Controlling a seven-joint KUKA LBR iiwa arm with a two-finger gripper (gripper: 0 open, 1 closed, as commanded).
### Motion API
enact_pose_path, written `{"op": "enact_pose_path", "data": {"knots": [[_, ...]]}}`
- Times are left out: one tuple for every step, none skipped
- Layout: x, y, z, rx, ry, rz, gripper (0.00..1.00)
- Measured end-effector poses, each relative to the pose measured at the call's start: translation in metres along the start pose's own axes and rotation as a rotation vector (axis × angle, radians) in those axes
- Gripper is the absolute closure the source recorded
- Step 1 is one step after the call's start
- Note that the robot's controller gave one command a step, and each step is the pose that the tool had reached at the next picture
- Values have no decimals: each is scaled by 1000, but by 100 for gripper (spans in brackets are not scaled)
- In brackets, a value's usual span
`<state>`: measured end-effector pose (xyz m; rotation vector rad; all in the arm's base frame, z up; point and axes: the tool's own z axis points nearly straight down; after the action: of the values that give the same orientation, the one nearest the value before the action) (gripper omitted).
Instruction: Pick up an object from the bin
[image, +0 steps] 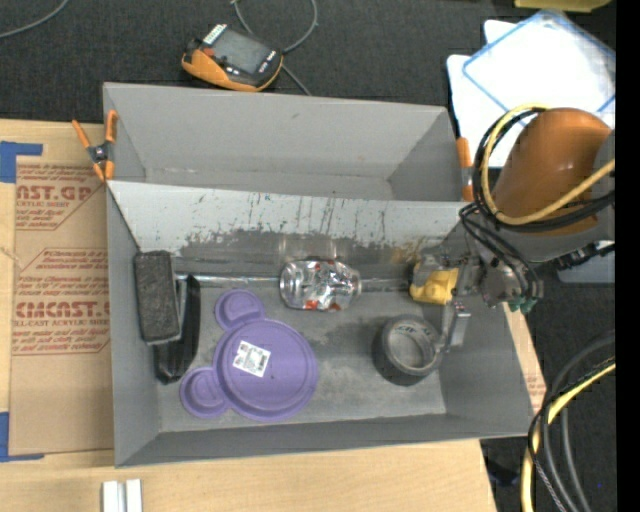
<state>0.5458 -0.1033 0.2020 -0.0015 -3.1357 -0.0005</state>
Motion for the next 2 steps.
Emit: {"op": "enact_pose_path", "data": {"knots": [[-2, 1, -5, 1, -8, -1, 0], [30, 20, 111, -2, -14, 451, 0]]}}
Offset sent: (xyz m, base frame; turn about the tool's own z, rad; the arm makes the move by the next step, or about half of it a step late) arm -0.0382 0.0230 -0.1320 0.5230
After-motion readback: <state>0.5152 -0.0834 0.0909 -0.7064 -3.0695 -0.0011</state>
